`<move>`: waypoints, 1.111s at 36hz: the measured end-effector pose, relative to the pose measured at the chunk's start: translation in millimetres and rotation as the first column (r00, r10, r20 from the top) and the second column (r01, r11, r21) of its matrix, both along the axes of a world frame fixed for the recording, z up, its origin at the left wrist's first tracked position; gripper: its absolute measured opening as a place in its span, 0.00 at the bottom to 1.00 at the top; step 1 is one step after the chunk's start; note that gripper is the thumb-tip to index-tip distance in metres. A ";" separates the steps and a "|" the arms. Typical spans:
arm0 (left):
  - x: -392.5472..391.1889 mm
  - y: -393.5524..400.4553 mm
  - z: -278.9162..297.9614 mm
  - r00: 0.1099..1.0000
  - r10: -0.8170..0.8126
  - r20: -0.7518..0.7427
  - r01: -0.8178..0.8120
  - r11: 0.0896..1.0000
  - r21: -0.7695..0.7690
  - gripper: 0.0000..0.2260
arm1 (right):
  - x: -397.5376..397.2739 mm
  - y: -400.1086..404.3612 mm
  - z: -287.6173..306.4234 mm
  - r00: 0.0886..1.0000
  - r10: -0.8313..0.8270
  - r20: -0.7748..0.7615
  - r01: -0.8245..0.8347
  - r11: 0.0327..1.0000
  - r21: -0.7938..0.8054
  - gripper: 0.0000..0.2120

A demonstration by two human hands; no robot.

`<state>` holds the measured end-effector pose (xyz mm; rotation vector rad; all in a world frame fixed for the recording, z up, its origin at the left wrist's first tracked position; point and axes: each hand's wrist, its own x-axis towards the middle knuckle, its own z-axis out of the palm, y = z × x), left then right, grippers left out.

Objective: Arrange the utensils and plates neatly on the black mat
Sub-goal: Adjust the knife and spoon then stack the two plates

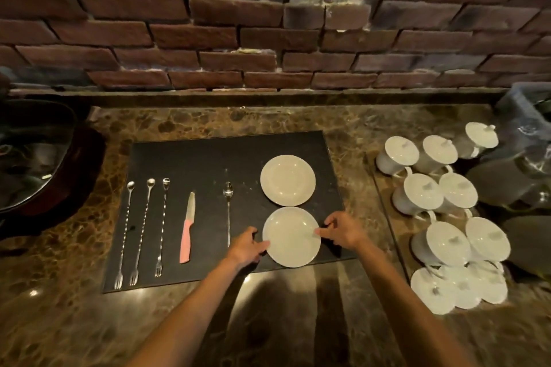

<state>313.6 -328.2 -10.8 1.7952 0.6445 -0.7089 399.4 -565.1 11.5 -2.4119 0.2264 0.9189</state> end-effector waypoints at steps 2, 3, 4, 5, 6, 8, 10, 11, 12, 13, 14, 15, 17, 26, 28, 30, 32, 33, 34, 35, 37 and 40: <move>3.8 -4.3 -4.8 1.000 0.013 -0.008 -0.013 1.000 -0.003 0.24 | 2.7 1.2 -10.6 0.999 -0.024 -0.033 0.024 0.999 0.023 0.17; 5.2 -5.6 -6.5 1.000 0.013 0.003 -0.013 1.000 0.001 0.22 | 3.3 2.4 -14.6 0.999 -0.019 -0.041 0.020 0.999 0.029 0.15; 7.6 -6.5 -7.9 1.000 0.011 0.018 -0.011 1.000 0.009 0.20 | 4.5 3.1 -18.4 0.999 -0.009 -0.046 0.010 0.999 0.037 0.13; 9.6 -7.7 -9.3 1.000 0.003 0.027 -0.004 1.000 0.024 0.17 | 5.2 4.3 -21.7 0.999 0.003 -0.047 -0.001 0.999 0.040 0.11; 11.3 -8.6 -10.1 1.000 -0.008 0.029 0.007 0.999 0.043 0.14 | 5.1 5.1 -24.6 0.999 0.018 -0.040 -0.017 0.999 0.035 0.09; 13.4 -9.8 -11.4 1.000 -0.009 0.029 0.008 0.998 0.064 0.11 | 3.8 6.8 -30.1 0.999 0.053 -0.001 -0.053 0.999 0.000 0.09; 14.4 -10.2 -13.5 0.999 0.014 0.032 -0.016 0.999 0.049 0.10 | 0.8 8.1 -33.1 0.996 0.075 0.039 -0.075 0.997 -0.020 0.08; 14.9 -10.2 -14.5 0.999 0.020 0.035 -0.021 0.999 0.043 0.10 | -0.9 8.2 -33.7 0.995 0.079 0.053 -0.078 0.997 -0.019 0.08; 15.3 -9.8 -15.4 0.999 0.016 0.040 -0.018 0.999 0.042 0.10 | -2.5 7.5 -34.7 0.995 0.078 0.069 -0.077 0.997 -0.014 0.07; 15.6 -9.5 -16.2 0.999 0.012 0.048 -0.014 0.999 0.045 0.10 | -3.7 6.3 -35.8 0.994 0.076 0.084 -0.076 0.997 -0.007 0.07; 15.9 -9.1 -16.4 0.998 0.014 0.061 -0.017 0.999 0.049 0.10 | -4.4 4.7 -36.9 0.992 0.074 0.098 -0.075 0.997 0.003 0.06; 16.4 -8.6 -16.3 0.997 0.023 0.076 -0.027 0.998 0.050 0.10 | -4.6 3.2 -38.1 0.991 0.070 0.114 -0.072 0.997 0.016 0.06; 18.7 -7.4 -15.9 0.993 0.053 0.109 -0.057 0.998 0.032 0.09 | -3.2 0.4 -39.0 0.989 0.053 0.140 -0.060 0.997 0.046 0.05; 65.8 2.5 -9.9 0.965 0.146 0.219 -0.146 0.989 -0.016 0.09 | 43.7 11.4 -34.2 0.969 -0.046 0.243 0.007 0.987 0.160 0.04; 79.1 6.1 -10.1 0.962 0.148 0.231 -0.154 0.988 0.007 0.10 | 57.7 17.9 -33.8 0.965 -0.084 0.250 0.040 0.983 0.177 0.03; 90.7 10.0 -11.0 0.962 0.144 0.233 -0.155 0.988 0.026 0.10 | 71.2 23.6 -35.6 0.960 -0.126 0.251 0.080 0.979 0.186 0.05; 101.4 13.7 -13.5 0.961 0.155 0.231 -0.165 0.986 0.026 0.11 | 83.8 28.6 -37.9 0.957 -0.160 0.242 0.113 0.974 0.197 0.07; 106.4 15.0 -15.5 0.960 0.156 0.232 -0.167 0.986 0.025 0.12 | 89.4 30.9 -39.4 0.956 -0.175 0.237 0.128 0.971 0.200 0.08; 110.8 16.2 -17.8 0.960 0.153 0.235 -0.164 0.986 0.027 0.12 | 94.6 32.5 -40.8 0.954 -0.190 0.232 0.143 0.969 0.202 0.08; 115.2 16.9 -20.4 0.959 0.148 0.241 -0.160 0.987 0.030 0.13 | 99.3 33.8 -42.3 0.952 -0.205 0.228 0.160 0.966 0.202 0.07; 122.6 18.3 -24.5 0.958 0.134 0.252 -0.149 0.988 0.043 0.13 | 106.9 34.1 -44.5 0.948 -0.232 0.220 0.189 0.962 0.199 0.05; 131.9 19.0 -28.9 0.957 0.118 0.264 -0.137 0.989 0.056 0.15 | 115.7 32.0 -47.6 0.944 -0.236 0.229 0.190 0.960 0.206 0.04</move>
